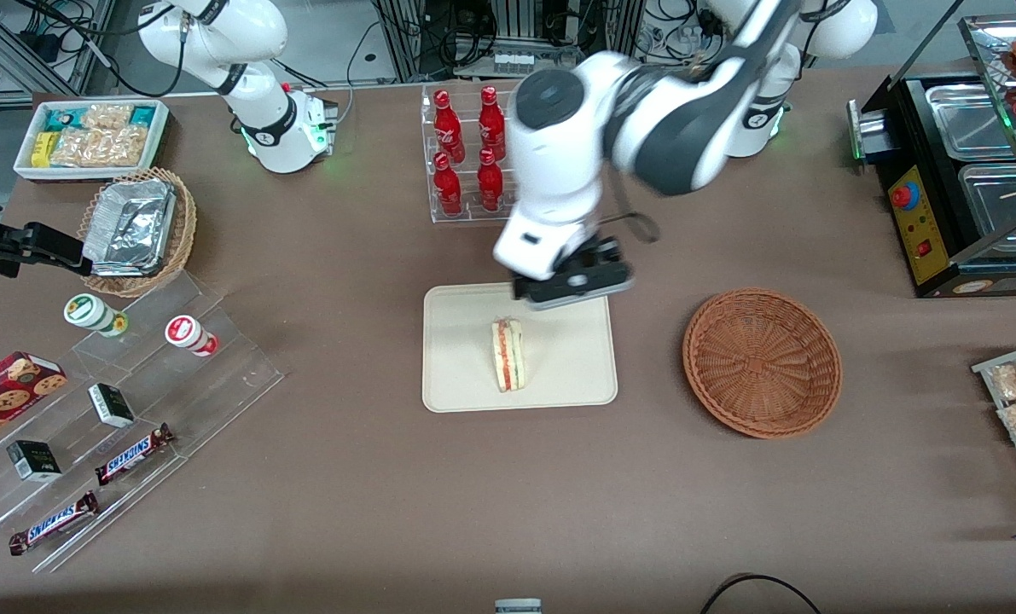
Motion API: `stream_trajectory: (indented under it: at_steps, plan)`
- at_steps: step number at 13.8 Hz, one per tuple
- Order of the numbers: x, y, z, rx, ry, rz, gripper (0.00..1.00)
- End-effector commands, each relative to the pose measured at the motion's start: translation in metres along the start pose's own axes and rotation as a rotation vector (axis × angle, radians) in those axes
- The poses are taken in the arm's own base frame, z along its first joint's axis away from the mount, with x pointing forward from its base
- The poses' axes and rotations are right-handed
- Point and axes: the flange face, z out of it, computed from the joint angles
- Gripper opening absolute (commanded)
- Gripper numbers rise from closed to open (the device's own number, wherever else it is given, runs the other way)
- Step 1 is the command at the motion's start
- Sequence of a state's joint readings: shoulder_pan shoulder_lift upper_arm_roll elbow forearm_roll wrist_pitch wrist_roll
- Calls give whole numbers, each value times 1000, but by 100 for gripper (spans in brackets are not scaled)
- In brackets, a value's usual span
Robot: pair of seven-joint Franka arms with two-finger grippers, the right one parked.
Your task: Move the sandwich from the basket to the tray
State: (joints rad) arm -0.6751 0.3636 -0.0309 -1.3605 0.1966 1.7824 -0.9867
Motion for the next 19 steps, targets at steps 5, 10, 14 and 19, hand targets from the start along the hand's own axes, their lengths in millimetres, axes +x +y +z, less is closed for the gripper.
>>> stream_trajectory:
  at_steps: [5, 10, 14, 19]
  plan:
    - [64, -171, -73, 22, -130, 133, 100]
    - [99, -322, -98, -55, -176, 264, 100]
    - [124, -406, -96, -72, -180, 320, 100]
    - [136, -433, -91, -72, -180, 323, 100]
